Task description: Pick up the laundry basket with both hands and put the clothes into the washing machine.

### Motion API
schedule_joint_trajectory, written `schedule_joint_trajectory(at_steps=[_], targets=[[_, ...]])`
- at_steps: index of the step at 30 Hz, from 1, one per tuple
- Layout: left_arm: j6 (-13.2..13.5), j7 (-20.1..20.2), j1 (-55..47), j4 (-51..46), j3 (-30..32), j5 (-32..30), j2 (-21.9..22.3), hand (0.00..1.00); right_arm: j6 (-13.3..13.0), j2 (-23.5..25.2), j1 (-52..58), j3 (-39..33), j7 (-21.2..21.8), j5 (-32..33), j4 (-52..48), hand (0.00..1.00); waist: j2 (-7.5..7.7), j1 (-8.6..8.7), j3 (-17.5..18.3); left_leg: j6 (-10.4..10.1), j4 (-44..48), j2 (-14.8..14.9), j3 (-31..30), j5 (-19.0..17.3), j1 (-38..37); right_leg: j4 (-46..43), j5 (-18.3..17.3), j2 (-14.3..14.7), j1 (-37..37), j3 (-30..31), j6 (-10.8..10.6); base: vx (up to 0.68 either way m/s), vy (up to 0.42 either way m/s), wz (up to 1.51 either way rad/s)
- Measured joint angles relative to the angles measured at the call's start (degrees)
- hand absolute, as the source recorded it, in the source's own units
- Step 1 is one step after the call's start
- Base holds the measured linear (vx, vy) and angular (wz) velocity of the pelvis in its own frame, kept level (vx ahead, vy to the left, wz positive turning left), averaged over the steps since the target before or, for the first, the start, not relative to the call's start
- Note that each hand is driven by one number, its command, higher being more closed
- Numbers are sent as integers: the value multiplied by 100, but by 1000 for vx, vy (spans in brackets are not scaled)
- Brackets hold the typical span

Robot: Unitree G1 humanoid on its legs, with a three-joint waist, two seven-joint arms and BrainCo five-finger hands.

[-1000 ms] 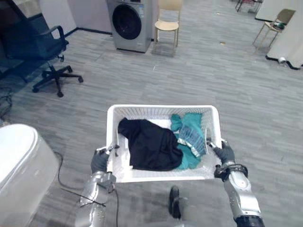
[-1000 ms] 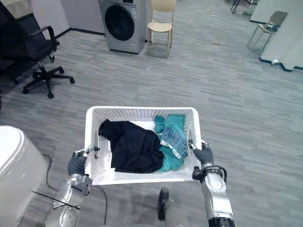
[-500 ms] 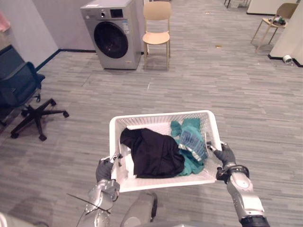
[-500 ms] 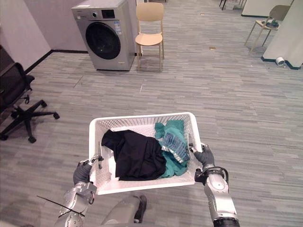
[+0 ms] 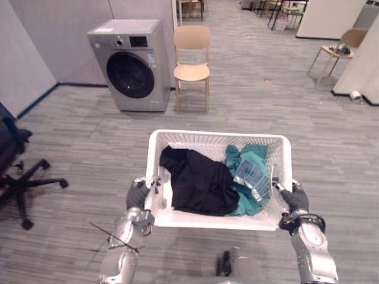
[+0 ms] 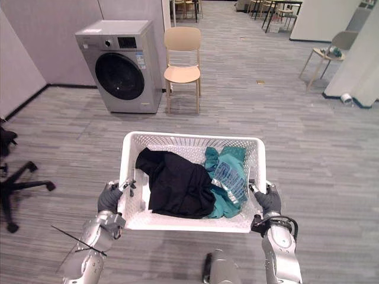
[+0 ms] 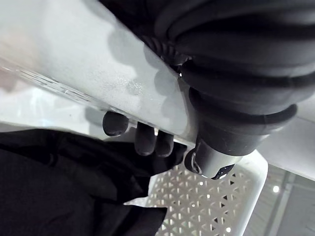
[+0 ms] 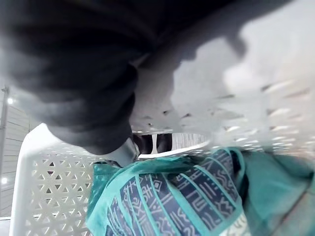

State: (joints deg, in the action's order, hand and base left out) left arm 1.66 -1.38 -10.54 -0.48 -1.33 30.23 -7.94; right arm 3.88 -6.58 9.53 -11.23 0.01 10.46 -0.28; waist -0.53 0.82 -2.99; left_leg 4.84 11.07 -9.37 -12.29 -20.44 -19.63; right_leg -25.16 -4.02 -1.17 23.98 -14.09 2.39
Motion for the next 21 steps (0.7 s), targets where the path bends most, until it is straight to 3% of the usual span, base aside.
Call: schedule_joint_trajectory(at_steps=[1, 2, 3, 4, 5, 6, 8, 9, 10, 11, 12, 13, 14, 15, 16, 17, 18, 19, 20, 21], targets=[[-10, 10, -22, 250, 47, -25, 200, 100, 10, -99, 3, 20, 0, -24, 141, 100, -210, 122, 73, -105, 748, 200, -322, -77, 8, -140, 134, 265, -204, -66, 318, 768, -41, 51], [-17, 5, -51, 279, 79, -64, 342, 100, 19, -201, 0, 42, 5, -33, 142, 100, -364, 117, 93, -145, 1308, 276, -340, -53, 185, -117, 31, 361, -361, -239, 367, 790, 0, 34], [-26, 8, -80, 291, 160, -68, 432, 100, 20, -346, -12, 88, 9, -24, 115, 100, -531, 101, 96, -561, 2348, 243, -226, 200, 587, -92, -141, 406, -544, -329, 451, 931, 76, -20], [-44, 20, -156, 370, 325, -68, 521, 100, 32, -402, -28, 295, -3, -20, 108, 100, -539, 39, 69, -1492, 3822, 43, 128, 1953, 1353, 84, -514, 521, -927, 50, 360, 788, 104, -44], [-40, 52, -270, 359, 380, -66, 505, 100, 46, -398, -22, 387, -8, -20, 119, 100, -597, -40, 12, -1364, 4844, 148, 455, 2347, 1805, 379, -632, 631, -1365, 272, 296, 943, 124, -49], [-29, 83, -358, 320, 378, -62, 493, 100, 52, -387, -20, 385, -8, -20, 153, 100, -619, -50, -37, -1269, 5494, 227, 583, 2283, 2096, 558, -687, 685, -1698, 362, 266, 627, 92, -57], [13, 138, -624, 269, 466, -59, 498, 100, 58, -359, -51, 531, -10, -21, 347, 100, -525, -405, -137, -632, 6772, 593, 930, 1703, 3072, 947, -1005, 716, -2595, 979, 119, 740, 181, -112], [11, 140, -713, 275, 504, -53, 497, 100, 82, -382, -87, 588, -9, -21, 422, 100, -480, -593, -148, -604, 6691, 794, 926, 1342, 3725, 1160, -1145, 565, -2985, 1282, -35, 731, 255, -127], [2, 139, -715, 276, 514, -52, 502, 100, 107, -385, -98, 626, -10, -21, 422, 100, -473, -698, -153, -633, 6468, 892, 901, 1145, 4054, 1255, -1223, 449, -3135, 1386, -137, 750, 341, -97], [1, 142, -710, 274, 519, -44, 501, 100, 121, -397, -129, 650, -18, -20, 422, 100, -432, -769, -149, -642, 5624, 990, 823, 838, 4602, 1425, -1393, 190, -3376, 1516, -309, 789, 401, -69], [8, 143, -708, 261, 521, 3, 510, 100, 120, -460, -175, 648, -45, -6, 424, 100, -368, -800, -125, -741, 3799, 1071, 734, 803, 4788, 1534, -1653, -124, -3655, 1606, -557, 800, 411, -57], [7, 141, -726, 257, 520, 16, 528, 100, 119, -507, -175, 669, -49, 19, 419, 100, -382, -808, -72, -878, 2639, 1094, 641, 904, 4694, 1540, -1802, -228, -3785, 1647, -653, 846, 430, -23], [1, 131, -686, 403, 548, 16, 508, 100, 105, -397, -228, 657, -105, 21, 654, 100, -79, -777, 32, -584, 2356, 812, 1028, 1313, 4573, 1500, -1963, -740, -4051, 1885, -802, 1087, 523, 7], [-109, 84, -598, 420, 540, -5, 521, 100, 133, -462, -307, 671, -112, 16, 775, 100, 38, -744, 123, -253, 2583, 562, 1219, 1163, 4570, 1281, -1617, -957, -4047, 2120, -764, 923, 438, 25], [-141, 89, -600, 351, 537, -4, 551, 100, 132, -514, -328, 675, -110, 21, 774, 100, 5, -748, 105, -172, 2917, 549, 1368, 1106, 4636, 1188, -1399, -1027, -4108, 2124, -787, 1079, 547, 16], [-148, 62, -667, 149, 520, -14, 571, 100, 132, -500, -387, 649, -110, 21, 759, 100, -1, -817, 46, -288, 4014, 619, 1787, 1088, 5046, 907, -1044, -1119, -4265, 2242, -895, 689, 451, -5], [-122, -14, -752, 39, 451, 6, 551, 100, 136, -546, -370, 664, -82, 6, 597, 100, -31, -883, 121, -274, 3177, 619, 1760, 841, 4763, 169, -820, -1144, -4161, 2312, -1328, 689, 451, -18], [-113, -25, -737, 26, 435, 19, 548, 100, 123, -550, -339, 648, -76, 3, 520, 100, -8, -936, 126, 145, 2995, 524, 1809, 604, 4574, -452, -644, -1185, -4012, 2366, -1573, 520, 412, 0], [-113, -43, -702, 29, 407, 13, 411, 100, 123, -402, -267, 636, -78, -11, 523, 100, 331, -887, 256, 234, 2728, 58, 1909, 351, 4240, -1941, 150, -1392, -3325, 2666, -1481, 468, 300, 15], [-113, -46, -680, 23, 404, 14, 350, 100, 122, -378, -285, 635, -78, -16, 523, 100, 397, -858, 250, 260, 2572, -96, 1907, 293, 4016, -2693, 460, -1414, -2961, 2740, -1330, 704, 402, 37]])
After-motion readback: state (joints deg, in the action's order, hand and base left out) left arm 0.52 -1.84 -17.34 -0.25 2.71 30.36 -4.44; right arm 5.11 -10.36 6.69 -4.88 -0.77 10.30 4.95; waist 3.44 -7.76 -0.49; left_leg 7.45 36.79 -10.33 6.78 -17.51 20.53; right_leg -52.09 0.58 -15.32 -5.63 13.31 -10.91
